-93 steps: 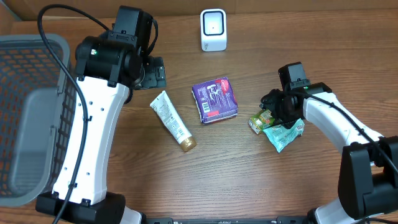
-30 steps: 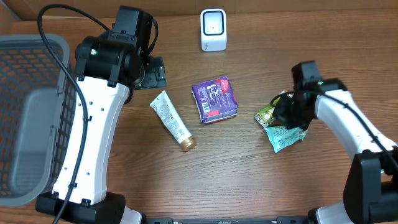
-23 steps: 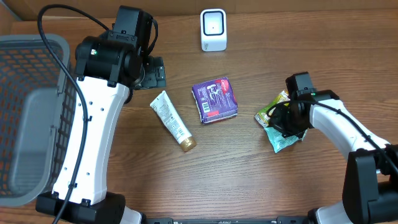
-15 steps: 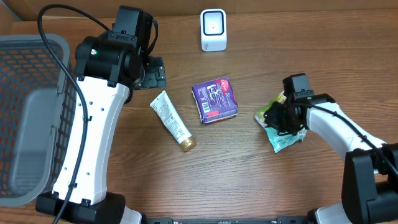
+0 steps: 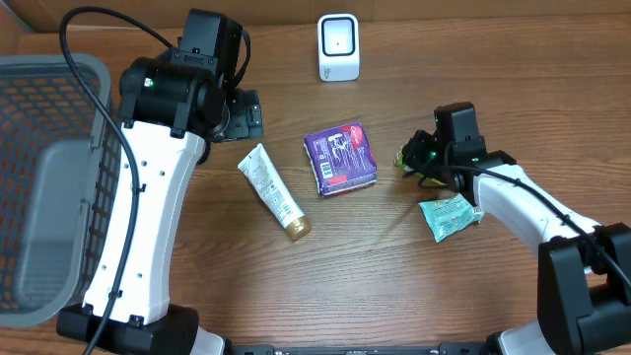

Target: Scan the item barcode

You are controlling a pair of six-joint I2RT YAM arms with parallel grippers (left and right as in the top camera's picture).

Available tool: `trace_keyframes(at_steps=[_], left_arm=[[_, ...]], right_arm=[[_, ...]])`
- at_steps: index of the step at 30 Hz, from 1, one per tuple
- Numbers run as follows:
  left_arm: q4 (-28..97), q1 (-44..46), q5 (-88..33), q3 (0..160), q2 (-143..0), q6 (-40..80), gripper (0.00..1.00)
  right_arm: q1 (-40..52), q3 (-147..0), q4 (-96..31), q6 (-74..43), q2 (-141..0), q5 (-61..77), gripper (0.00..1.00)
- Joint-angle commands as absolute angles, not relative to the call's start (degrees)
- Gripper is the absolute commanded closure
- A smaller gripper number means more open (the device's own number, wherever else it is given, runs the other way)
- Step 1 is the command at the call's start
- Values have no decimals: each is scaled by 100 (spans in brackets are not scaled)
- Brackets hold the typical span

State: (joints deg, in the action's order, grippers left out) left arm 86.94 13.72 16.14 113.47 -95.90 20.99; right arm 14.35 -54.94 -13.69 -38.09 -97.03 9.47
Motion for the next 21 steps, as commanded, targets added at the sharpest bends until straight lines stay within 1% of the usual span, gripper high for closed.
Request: trace_keyframes(at_steps=[1,6,7,8,9,11,12,15,17,19,21], left_arm=[[8672,1343,1691,11297,-9592,2058,0],[8672,1343,1691,11297,-9592,2058,0],[8672,1341,1691,11297,-9592,2058,0],[8672,1341,1691,11297,-9592,2058,0],[8672,1341,1691,11297,-9592,2058,0],[8672,1343,1691,11297,-9592,2058,1],[8672,1343,1691,11297,-9592,2058,0],[8672,1343,1691,11297,-9592,2058,1],[8672,1343,1691,11297,-9592,2058,1],[8672,1341,1691,11297,-9592,2058,1],[8672,1343,1691,11297,-9592,2058,0]], right_arm=[[1396,-5684,-1299,-3242,-9714,816,71],[1304,-6501,-2475,-2045,-9397,908,43],[1273,-6692,-2757,-1662,-9336,910,34],[1249,-6917,-3116,-1007,-9284,910,24],[1249,-7105,-3450,-405,-9266,904,11],[1251,-7378,-4021,580,-9268,718,3],[1251,-7354,-4160,978,-9271,244,0],[1221,-7220,-4128,1358,-9408,-137,3],[1201,-7148,-4160,1702,-9612,-145,8],[1168,-7124,-4300,1973,-9841,-148,16],[1135,-7124,-4453,2154,-10071,-150,18]])
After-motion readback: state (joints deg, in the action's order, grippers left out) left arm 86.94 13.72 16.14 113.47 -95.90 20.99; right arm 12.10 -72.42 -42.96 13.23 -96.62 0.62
